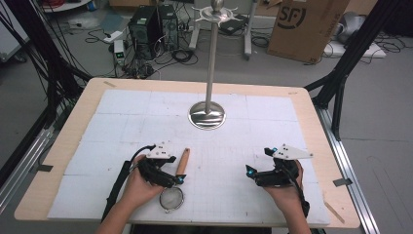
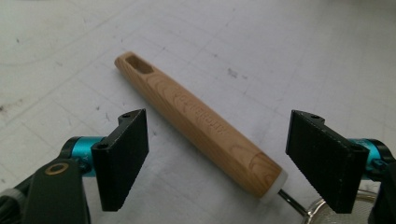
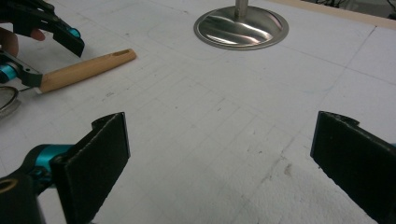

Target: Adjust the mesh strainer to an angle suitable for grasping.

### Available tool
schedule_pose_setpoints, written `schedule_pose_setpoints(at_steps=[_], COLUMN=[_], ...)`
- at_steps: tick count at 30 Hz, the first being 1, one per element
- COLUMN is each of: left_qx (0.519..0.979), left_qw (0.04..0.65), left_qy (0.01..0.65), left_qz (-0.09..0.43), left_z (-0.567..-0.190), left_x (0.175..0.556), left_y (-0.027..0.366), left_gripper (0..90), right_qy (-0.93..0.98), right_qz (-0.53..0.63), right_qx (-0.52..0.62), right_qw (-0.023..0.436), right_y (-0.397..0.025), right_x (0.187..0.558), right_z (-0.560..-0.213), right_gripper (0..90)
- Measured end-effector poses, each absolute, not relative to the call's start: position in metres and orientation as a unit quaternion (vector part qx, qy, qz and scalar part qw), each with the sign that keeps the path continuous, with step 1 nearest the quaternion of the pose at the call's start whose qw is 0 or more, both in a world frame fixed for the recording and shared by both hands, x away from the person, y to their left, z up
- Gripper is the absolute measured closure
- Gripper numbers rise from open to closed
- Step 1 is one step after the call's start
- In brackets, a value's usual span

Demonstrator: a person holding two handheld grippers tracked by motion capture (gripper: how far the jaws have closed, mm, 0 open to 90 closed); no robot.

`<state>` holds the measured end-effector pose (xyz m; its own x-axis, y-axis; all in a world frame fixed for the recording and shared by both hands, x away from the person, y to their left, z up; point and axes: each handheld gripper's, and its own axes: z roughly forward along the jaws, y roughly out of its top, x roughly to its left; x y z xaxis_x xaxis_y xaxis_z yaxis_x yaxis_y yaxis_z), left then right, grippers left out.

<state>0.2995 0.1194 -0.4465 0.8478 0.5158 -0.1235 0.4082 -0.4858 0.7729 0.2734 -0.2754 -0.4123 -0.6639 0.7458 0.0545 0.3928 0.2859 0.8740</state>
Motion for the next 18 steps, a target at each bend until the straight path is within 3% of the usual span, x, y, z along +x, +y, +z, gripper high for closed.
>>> schedule_pose_setpoints(at_steps=[18], left_qx=[0.880], left_qw=[0.407], left_qy=[0.242], left_qz=[0.038], left_z=[-0.438], left_x=[0.296], left_y=[0.114], left_gripper=[49.2], right_qy=[0.781], right_qz=[0.469], right_qx=[0.371], right_qw=[0.181], right_y=[-0.275], right_x=[0.274], right_z=[-0.414], right_gripper=[3.4])
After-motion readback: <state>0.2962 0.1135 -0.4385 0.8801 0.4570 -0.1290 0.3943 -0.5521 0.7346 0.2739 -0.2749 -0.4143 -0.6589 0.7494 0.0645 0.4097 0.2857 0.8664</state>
